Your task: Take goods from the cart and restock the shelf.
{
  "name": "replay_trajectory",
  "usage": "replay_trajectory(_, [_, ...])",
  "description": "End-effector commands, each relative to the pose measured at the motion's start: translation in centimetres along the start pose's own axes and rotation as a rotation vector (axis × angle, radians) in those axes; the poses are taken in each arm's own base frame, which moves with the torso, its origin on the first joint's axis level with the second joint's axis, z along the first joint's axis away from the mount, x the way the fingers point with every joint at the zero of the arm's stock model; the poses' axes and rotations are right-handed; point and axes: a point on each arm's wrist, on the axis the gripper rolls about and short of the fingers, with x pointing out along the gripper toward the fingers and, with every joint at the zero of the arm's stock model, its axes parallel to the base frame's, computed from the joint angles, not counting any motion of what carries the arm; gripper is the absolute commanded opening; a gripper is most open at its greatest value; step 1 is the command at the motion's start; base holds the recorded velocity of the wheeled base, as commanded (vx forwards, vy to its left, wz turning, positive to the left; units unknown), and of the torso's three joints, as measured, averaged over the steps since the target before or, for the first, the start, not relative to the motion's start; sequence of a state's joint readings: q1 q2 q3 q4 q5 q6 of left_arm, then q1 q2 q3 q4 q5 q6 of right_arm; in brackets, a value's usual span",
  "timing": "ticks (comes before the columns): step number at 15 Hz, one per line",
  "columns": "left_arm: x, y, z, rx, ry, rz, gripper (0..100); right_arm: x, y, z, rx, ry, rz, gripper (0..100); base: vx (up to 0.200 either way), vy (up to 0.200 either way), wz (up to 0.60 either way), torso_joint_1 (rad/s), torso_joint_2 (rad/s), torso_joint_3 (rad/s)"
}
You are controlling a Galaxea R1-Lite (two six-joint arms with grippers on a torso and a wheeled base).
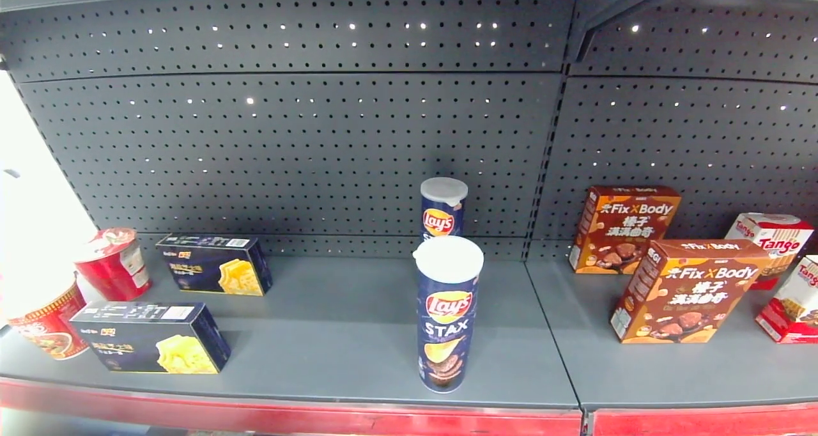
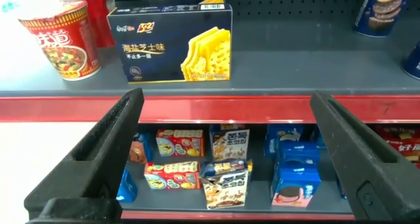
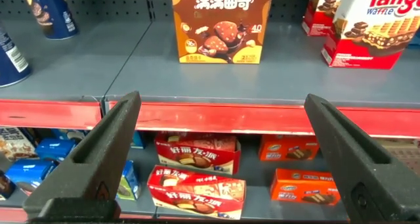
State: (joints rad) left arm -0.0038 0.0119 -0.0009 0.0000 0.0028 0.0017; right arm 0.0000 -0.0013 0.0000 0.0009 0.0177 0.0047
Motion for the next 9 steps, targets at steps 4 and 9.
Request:
replay_trajectory(4, [0.02,0.00,-0.02,0.000,0.003,0.000,100,0.01,0.00,0.00,0.000,0.002,0.001,100,0.000,0.000,0.00,0.000,0.00,0.000])
replay_trajectory(9, [0.01,0.01,-0.01,0.000,0.000,0.001,100,0.01,0.00,0.01,0.000,0.000,-0.001,100,0.000,0.000,0.00,0.000,0.00,0.000])
